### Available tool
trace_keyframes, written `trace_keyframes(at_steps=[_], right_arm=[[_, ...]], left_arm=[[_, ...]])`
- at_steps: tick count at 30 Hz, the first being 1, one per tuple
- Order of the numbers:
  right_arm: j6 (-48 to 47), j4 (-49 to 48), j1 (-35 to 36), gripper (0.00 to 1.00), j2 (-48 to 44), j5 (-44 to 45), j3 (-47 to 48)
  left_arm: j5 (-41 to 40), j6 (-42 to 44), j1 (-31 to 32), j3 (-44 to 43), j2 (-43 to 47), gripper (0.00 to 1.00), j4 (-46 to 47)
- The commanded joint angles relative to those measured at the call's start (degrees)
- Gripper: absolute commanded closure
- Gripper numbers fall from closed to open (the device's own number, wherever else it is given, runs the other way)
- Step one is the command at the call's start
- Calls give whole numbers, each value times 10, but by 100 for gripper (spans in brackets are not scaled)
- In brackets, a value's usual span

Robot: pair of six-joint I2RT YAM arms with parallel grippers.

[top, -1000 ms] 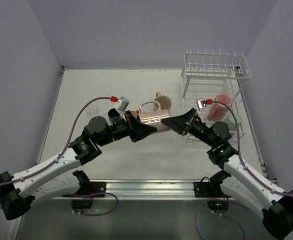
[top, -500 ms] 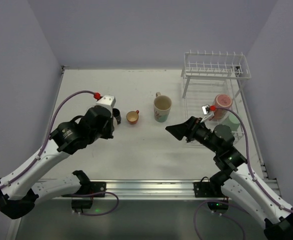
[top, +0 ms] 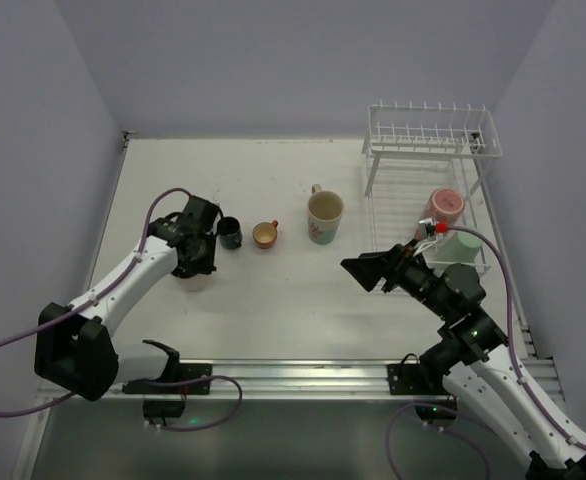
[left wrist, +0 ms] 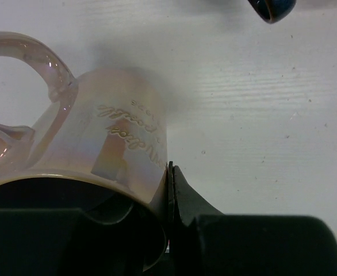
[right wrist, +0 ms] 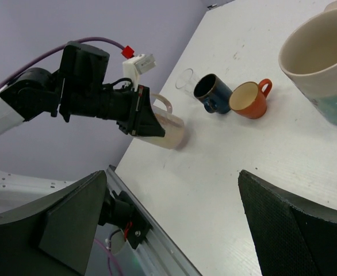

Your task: Unload the cups from the dish rack

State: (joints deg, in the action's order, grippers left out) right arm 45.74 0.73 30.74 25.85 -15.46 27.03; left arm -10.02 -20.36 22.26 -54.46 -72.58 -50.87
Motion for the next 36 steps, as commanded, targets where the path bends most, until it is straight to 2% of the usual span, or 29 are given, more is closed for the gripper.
trace_keyframes(at_steps=[1, 8, 10, 11, 12, 14, 15, 16, 18, 19, 24, 28, 32, 33, 36], right_arm=[[-18, 11, 1, 1, -4, 15, -9], [-23, 12, 1, 1, 1, 15, -9], [-23, 16, 2, 1, 1, 21, -8], [-24, 18, 1, 1, 0, 23, -7], [-25, 23, 2, 1, 1, 25, -5], [-29, 29, 1, 1, 3, 32, -1], [-31, 37, 1, 1, 3, 34, 3], [-35, 42, 1, 1, 3, 37, 7], [-46, 66, 1, 1, 3, 55, 21], [-56, 75, 1, 1, 3, 64, 26], [-82, 148, 0, 2, -6, 154, 71], [-123, 225, 0, 4, 20, 292, 127], [-156, 298, -2, 1, 73, 434, 206], [-165, 309, -2, 1, 96, 498, 216], [-181, 338, -22, 1, 125, 580, 245]], left_arm=[[48, 50, -14, -10, -18, 100, 73], [76, 55, -46, 7, -56, 98, 104], [73, 54, -50, 5, -58, 82, 102], [59, 49, -51, 6, -57, 58, 102], [55, 48, -51, 5, -56, 48, 101], [47, 45, -50, 4, -51, 34, 98], [43, 44, -51, 4, -44, 30, 97], [40, 43, -51, 2, -40, 21, 97], [37, 41, -51, -1, -28, 9, 95], [32, 40, -51, -10, -7, 0, 96], [75, 37, -49, -77, 82, 0, 117], [188, 33, -44, -111, 170, 0, 188], [270, 16, -42, -47, 264, 0, 304], [306, 9, -42, -12, 295, 0, 337], [365, -6, -41, 50, 350, 0, 386]])
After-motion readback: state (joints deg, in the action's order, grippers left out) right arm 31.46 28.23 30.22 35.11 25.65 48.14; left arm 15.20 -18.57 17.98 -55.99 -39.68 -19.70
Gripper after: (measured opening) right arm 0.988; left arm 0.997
